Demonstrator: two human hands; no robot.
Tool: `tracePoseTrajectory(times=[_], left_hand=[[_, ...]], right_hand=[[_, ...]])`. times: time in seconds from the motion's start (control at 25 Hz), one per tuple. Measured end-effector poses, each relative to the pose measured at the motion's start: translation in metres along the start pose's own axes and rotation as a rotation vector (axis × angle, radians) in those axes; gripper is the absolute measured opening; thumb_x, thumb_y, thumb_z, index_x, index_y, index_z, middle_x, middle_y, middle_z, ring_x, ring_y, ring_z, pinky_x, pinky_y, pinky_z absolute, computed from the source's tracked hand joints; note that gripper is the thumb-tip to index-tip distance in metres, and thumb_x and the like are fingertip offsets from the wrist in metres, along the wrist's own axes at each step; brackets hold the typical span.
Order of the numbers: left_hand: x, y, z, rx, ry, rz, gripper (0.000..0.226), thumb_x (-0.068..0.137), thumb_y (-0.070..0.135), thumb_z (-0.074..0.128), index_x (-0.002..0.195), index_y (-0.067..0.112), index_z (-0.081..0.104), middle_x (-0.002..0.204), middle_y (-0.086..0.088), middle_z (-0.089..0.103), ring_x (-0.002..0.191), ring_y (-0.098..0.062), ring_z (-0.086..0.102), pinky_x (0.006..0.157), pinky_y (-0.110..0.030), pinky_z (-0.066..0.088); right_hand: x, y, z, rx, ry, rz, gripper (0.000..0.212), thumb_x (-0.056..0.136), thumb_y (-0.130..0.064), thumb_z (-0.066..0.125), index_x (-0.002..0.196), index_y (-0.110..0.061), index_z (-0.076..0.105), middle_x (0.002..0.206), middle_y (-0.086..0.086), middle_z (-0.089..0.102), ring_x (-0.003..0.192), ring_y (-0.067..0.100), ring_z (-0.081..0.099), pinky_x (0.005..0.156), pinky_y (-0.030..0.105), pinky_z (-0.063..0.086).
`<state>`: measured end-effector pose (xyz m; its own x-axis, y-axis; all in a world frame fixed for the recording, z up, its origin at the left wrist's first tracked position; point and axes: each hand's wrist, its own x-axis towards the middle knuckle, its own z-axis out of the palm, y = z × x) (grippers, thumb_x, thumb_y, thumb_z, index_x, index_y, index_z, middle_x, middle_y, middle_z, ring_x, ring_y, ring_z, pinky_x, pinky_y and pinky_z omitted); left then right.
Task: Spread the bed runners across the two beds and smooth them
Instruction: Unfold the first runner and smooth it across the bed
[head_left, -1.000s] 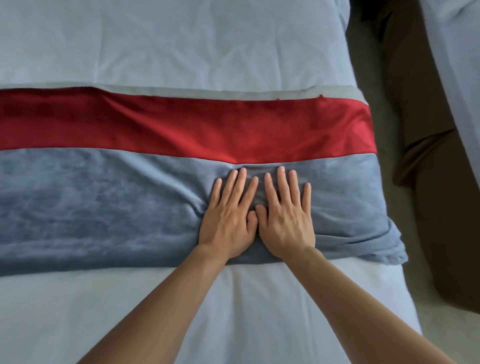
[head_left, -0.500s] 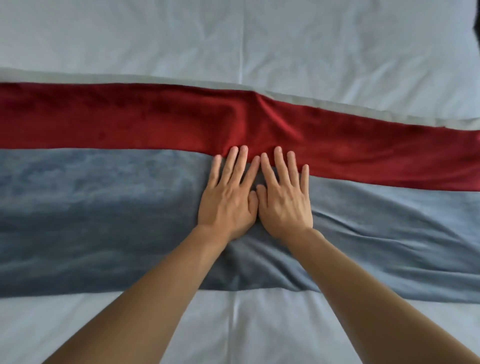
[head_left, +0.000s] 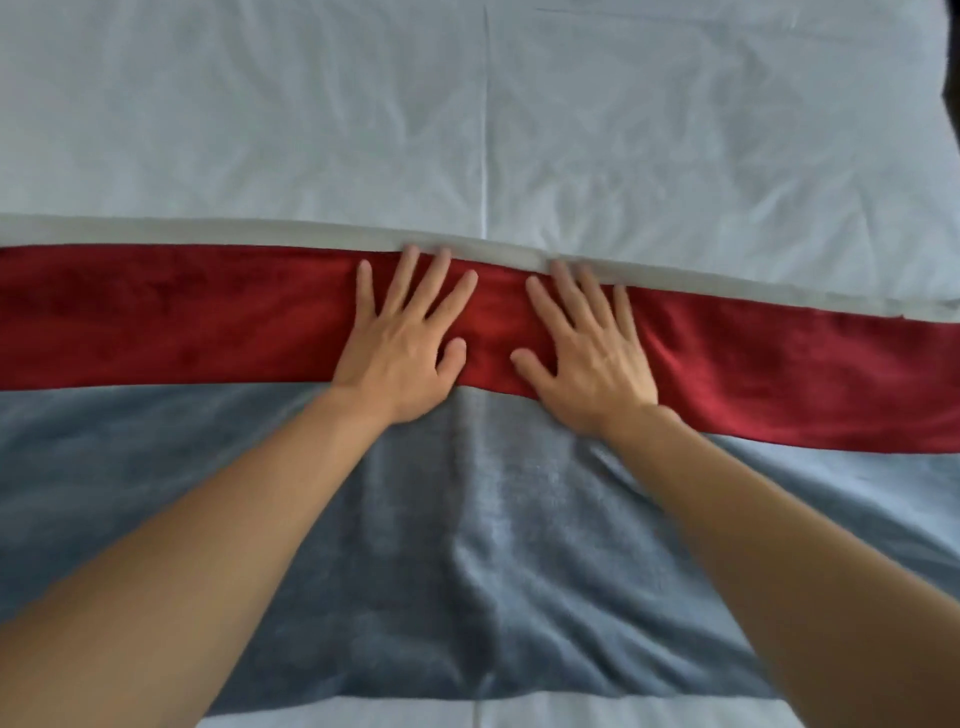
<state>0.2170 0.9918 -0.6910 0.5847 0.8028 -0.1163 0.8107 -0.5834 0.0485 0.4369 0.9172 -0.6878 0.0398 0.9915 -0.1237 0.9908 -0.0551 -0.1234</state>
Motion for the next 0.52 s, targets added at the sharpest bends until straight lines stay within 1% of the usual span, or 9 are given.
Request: tracePoseTrajectory(times=[0.12, 0.2, 0.24, 0.28, 0.36, 0.4, 0.44, 0.48, 0.52], left_hand=[[0.047, -0.020, 0.000, -0.001, -0.031, -0.134, 0.071, 0.093, 0.054, 0.018, 0.159, 0.029, 0.010, 0.167, -0.007, 0.004, 0.152, -0.036, 0.000, 0.116, -0.068, 0.000], [0.063, -0.027, -0.001, -0.012, -0.030, -0.200, 0.071, 0.094, 0.054, 0.012, 0.159, 0.027, 0.005, 0.167, -0.008, -0.001, 0.153, -0.035, -0.003, 0.118, -0.066, -0.002], [0.064, -0.025, -0.004, -0.033, 0.000, -0.222, 0.070, 0.095, 0.052, 0.013, 0.160, 0.025, 0.004, 0.167, -0.010, -0.001, 0.153, -0.034, -0.003, 0.118, -0.065, -0.002], [0.059, -0.016, -0.007, -0.060, 0.051, -0.216, 0.069, 0.096, 0.048, 0.016, 0.160, 0.022, 0.007, 0.167, -0.012, 0.000, 0.153, -0.034, -0.002, 0.119, -0.064, 0.000], [0.037, 0.013, -0.011, -0.114, 0.158, -0.117, 0.068, 0.095, 0.038, 0.027, 0.159, 0.017, 0.016, 0.166, -0.015, 0.006, 0.153, -0.034, 0.003, 0.120, -0.061, 0.004], [0.022, 0.028, -0.010, -0.133, 0.167, -0.050, 0.068, 0.094, 0.035, 0.028, 0.159, 0.015, 0.020, 0.166, -0.015, 0.008, 0.153, -0.033, 0.004, 0.121, -0.059, 0.004], [0.008, 0.038, -0.008, -0.141, 0.143, -0.008, 0.068, 0.093, 0.033, 0.028, 0.158, 0.015, 0.021, 0.166, -0.014, 0.008, 0.153, -0.031, 0.002, 0.122, -0.057, 0.004], [-0.005, 0.040, -0.004, -0.131, 0.109, -0.003, 0.068, 0.093, 0.033, 0.028, 0.158, 0.015, 0.020, 0.166, -0.013, 0.007, 0.154, -0.030, 0.001, 0.122, -0.056, 0.003], [-0.013, 0.034, 0.001, -0.109, 0.093, -0.026, 0.068, 0.093, 0.034, 0.029, 0.159, 0.017, 0.020, 0.166, -0.012, 0.007, 0.154, -0.029, 0.001, 0.122, -0.055, 0.004]], right_hand=[[0.030, 0.050, -0.002, -0.009, -0.010, 0.199, 0.080, 0.093, -0.071, 0.027, 0.160, -0.030, 0.013, 0.169, 0.001, 0.004, 0.155, 0.024, -0.001, 0.125, 0.053, 0.000], [0.036, 0.064, -0.005, 0.014, -0.012, 0.267, 0.081, 0.094, -0.070, 0.024, 0.161, -0.028, 0.010, 0.169, 0.001, 0.001, 0.155, 0.024, -0.004, 0.124, 0.054, -0.002], [0.035, 0.061, -0.008, 0.036, 0.017, 0.282, 0.079, 0.095, -0.067, 0.025, 0.161, -0.025, 0.010, 0.169, 0.003, 0.002, 0.155, 0.025, -0.004, 0.124, 0.055, -0.001], [0.031, 0.051, -0.011, 0.064, 0.075, 0.270, 0.077, 0.097, -0.061, 0.027, 0.161, -0.021, 0.011, 0.169, 0.005, 0.004, 0.155, 0.026, -0.002, 0.124, 0.055, 0.000], [0.019, 0.011, -0.015, 0.153, 0.187, 0.129, 0.070, 0.097, -0.045, 0.034, 0.159, -0.016, 0.019, 0.168, 0.008, 0.012, 0.155, 0.028, 0.004, 0.125, 0.054, 0.004], [0.011, -0.013, -0.013, 0.204, 0.186, 0.030, 0.068, 0.096, -0.039, 0.037, 0.159, -0.016, 0.022, 0.167, 0.008, 0.014, 0.155, 0.027, 0.006, 0.125, 0.052, 0.004], [0.002, -0.033, -0.009, 0.231, 0.151, -0.042, 0.067, 0.096, -0.034, 0.037, 0.159, -0.017, 0.022, 0.167, 0.007, 0.015, 0.155, 0.025, 0.006, 0.125, 0.050, 0.004], [-0.006, -0.046, -0.004, 0.230, 0.106, -0.068, 0.066, 0.097, -0.033, 0.037, 0.159, -0.019, 0.022, 0.168, 0.006, 0.014, 0.155, 0.023, 0.005, 0.126, 0.050, 0.004], [-0.010, -0.048, 0.002, 0.203, 0.078, -0.054, 0.066, 0.097, -0.037, 0.037, 0.159, -0.021, 0.022, 0.168, 0.005, 0.014, 0.156, 0.022, 0.004, 0.126, 0.050, 0.005]])
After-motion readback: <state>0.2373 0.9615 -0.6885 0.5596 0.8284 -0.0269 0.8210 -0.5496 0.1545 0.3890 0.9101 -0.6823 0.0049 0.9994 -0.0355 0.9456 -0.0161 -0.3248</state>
